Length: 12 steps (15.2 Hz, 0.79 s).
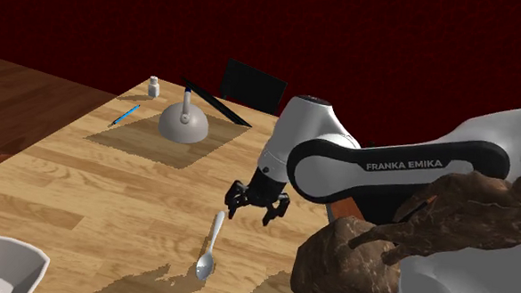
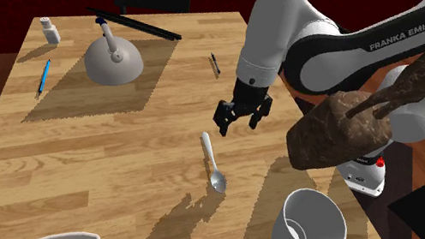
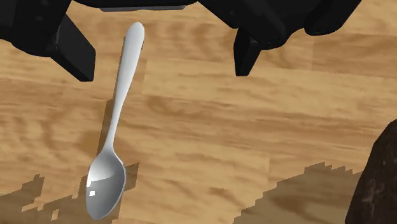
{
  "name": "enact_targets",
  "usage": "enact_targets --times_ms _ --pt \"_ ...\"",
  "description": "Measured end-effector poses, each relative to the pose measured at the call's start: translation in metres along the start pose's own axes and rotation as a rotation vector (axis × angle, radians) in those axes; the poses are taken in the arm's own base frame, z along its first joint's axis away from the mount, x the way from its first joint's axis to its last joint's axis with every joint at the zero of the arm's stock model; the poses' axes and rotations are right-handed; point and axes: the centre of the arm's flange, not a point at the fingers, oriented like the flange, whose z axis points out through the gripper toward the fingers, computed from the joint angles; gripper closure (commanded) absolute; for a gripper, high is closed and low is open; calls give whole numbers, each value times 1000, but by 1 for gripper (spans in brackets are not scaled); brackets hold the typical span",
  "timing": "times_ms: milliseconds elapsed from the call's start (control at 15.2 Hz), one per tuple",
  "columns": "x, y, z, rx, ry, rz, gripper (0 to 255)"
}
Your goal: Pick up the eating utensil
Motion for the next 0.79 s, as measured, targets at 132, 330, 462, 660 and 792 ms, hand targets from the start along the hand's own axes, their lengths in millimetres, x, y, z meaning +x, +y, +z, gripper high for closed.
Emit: enact_targets --times_ms 132,330,462,660,792 --pt "-1 -17 15 13 1 54 0" --pt "3 -47 39 33 3 134 0" --pt "3 -54 48 40 3 159 0" --pt "3 -54 62 42 2 166 0" --pt "4 -53 72 42 3 168 0"
